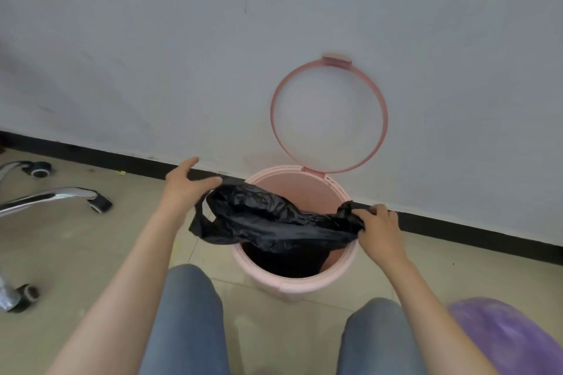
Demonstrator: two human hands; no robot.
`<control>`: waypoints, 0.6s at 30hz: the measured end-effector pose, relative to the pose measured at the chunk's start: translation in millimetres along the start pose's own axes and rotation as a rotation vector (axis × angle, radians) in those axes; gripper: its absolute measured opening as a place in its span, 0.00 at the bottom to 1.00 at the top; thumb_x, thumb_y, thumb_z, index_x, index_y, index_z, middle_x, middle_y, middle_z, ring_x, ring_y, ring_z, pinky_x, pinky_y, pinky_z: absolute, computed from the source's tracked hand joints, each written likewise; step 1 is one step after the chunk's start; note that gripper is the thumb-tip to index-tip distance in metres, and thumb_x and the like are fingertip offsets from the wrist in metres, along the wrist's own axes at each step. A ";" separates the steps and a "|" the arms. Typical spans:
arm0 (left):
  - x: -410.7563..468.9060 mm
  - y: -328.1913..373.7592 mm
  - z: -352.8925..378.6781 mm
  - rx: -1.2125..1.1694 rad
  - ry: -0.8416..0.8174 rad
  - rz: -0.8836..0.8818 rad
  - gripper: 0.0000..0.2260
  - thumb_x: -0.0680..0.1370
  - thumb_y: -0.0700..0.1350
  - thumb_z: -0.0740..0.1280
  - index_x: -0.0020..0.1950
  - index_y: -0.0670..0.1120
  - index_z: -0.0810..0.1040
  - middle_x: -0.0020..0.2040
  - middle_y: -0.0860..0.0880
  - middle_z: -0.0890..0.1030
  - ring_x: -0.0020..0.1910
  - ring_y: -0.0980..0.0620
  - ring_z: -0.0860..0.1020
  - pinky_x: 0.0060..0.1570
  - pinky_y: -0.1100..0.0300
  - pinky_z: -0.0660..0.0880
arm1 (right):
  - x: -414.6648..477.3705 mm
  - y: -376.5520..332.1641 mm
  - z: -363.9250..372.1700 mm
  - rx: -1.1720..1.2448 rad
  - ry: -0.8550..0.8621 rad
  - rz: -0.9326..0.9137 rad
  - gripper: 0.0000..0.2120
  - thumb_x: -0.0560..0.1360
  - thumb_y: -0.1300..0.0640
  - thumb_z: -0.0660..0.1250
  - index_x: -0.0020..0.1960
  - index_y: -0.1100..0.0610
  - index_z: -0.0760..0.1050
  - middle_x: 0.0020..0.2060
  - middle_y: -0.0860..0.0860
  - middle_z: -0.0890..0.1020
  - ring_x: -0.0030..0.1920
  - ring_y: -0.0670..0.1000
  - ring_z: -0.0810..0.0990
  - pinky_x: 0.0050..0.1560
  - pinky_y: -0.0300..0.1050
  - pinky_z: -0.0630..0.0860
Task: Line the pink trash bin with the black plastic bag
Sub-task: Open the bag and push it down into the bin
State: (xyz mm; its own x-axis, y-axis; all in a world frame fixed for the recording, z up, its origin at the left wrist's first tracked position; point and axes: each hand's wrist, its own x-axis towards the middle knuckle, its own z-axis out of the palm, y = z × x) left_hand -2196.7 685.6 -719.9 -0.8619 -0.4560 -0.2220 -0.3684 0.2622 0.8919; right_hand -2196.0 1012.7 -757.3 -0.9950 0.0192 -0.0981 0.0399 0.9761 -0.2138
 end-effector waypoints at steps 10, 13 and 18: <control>-58.0 -63.1 73.8 1.328 -0.596 0.559 0.31 0.75 0.61 0.58 0.74 0.57 0.48 0.76 0.47 0.58 0.74 0.44 0.55 0.72 0.38 0.43 | -8.5 -1.4 10.2 0.645 0.114 0.211 0.15 0.72 0.67 0.63 0.57 0.58 0.75 0.50 0.59 0.81 0.41 0.55 0.77 0.35 0.40 0.71; -40.9 -64.1 54.9 1.375 -0.677 0.623 0.24 0.75 0.59 0.59 0.69 0.54 0.64 0.65 0.49 0.74 0.68 0.46 0.65 0.71 0.38 0.45 | 2.8 6.3 -4.3 1.125 0.231 0.428 0.16 0.74 0.69 0.61 0.62 0.63 0.71 0.47 0.59 0.75 0.29 0.52 0.70 0.17 0.32 0.65; -27.8 -51.1 34.8 1.368 -0.518 0.872 0.12 0.76 0.38 0.56 0.55 0.46 0.75 0.50 0.46 0.81 0.51 0.45 0.76 0.49 0.58 0.63 | 3.2 18.5 -17.0 0.963 0.313 0.588 0.23 0.75 0.70 0.56 0.69 0.58 0.64 0.68 0.64 0.65 0.63 0.64 0.69 0.61 0.57 0.72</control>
State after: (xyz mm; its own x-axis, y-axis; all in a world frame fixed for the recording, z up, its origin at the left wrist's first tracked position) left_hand -2166.1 714.5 -773.0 -0.8684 0.4401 -0.2287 0.4697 0.8778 -0.0943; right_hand -2200.0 1034.5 -745.0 -0.7741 0.5966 -0.2119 0.4206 0.2344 -0.8764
